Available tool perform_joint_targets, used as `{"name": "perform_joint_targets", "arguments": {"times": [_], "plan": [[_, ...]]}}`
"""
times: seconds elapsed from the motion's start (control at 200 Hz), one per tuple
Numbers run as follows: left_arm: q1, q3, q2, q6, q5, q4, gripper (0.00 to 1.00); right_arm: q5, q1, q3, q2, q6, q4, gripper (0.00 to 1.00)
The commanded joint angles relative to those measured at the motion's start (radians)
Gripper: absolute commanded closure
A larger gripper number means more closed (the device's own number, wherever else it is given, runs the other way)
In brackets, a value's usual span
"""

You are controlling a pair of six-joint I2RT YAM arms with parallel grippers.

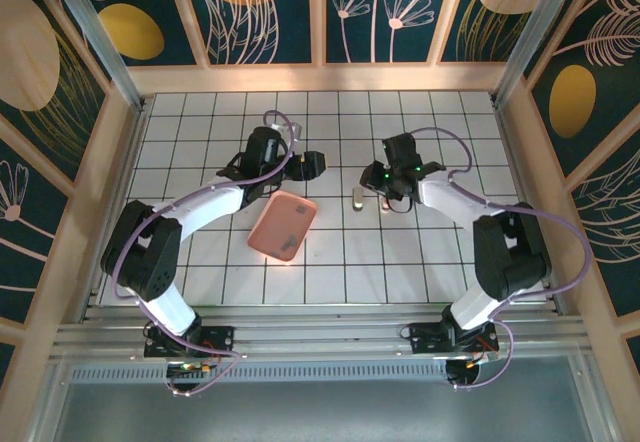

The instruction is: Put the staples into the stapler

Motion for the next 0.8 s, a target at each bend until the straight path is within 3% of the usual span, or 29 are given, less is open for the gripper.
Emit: {"name": "perform_joint_targets", "arguments": {"times": [0.0,0.315,0.791], "plan": [[0.012,-0.045,-0.066,-0.019,0.025,0.021,0.24,0.037,0.012,0.012,-0.058,0.031,-0.028,0.63],[0.031,-0.132,-0.132,-0.027,0.018,0.034,0.23,0.006,0.012,-0.048,-0.077,0.052,-0.024,0.62],[0.049,-0.152,-0.114,-0.026,0.037,0.041,0.23,-0.075,0.02,-0.069,0.1,0.067,0.07,0.67]]}}
